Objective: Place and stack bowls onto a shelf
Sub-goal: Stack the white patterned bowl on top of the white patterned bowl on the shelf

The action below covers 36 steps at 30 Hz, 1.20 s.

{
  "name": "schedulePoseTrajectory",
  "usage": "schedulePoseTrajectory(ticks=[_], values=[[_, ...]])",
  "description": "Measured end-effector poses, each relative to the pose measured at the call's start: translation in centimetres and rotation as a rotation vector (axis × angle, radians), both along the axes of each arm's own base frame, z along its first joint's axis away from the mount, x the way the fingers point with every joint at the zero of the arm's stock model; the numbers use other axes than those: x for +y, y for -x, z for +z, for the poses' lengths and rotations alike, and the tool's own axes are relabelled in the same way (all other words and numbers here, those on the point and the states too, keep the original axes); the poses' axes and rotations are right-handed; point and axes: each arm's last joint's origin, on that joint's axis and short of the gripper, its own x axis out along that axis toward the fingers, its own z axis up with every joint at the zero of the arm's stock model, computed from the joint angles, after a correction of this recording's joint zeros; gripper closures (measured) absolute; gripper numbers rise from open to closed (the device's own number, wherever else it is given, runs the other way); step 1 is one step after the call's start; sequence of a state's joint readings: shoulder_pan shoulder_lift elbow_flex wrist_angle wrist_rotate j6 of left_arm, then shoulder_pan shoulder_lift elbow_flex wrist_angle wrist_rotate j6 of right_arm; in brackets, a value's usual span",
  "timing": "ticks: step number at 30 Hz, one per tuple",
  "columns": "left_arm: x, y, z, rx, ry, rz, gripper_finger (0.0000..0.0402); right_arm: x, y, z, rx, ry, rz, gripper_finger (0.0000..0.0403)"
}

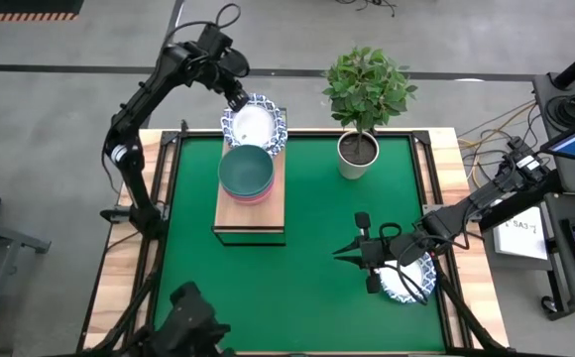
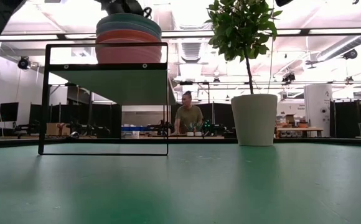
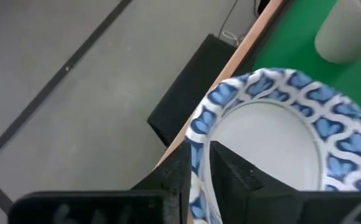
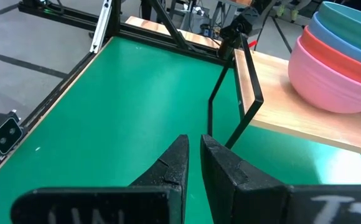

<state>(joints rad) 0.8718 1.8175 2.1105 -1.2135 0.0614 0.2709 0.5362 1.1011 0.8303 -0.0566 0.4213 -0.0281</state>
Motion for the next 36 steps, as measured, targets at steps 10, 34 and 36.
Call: schedulePoseTrajectory(ticks=[10, 34, 36], values=[[2.4, -1.6, -4.1, 0.092, 0.111, 0.009, 0.0365, -0.2, 0.1, -0.3, 0.025, 0.024, -0.056, 0.0371], [-10.5, 1.6, 5.5, -0.137, 0.039, -0.172, 0.0365, -0.3, 0.2, -0.4, 0.03, -0.07, -0.127, 0.0371], [-13.2, 1.8, 6.2, -0.179, 0.024, -0.236, 0.0365, -0.4, 0.2, -0.4, 0.031, -0.102, -0.142, 0.0371]])
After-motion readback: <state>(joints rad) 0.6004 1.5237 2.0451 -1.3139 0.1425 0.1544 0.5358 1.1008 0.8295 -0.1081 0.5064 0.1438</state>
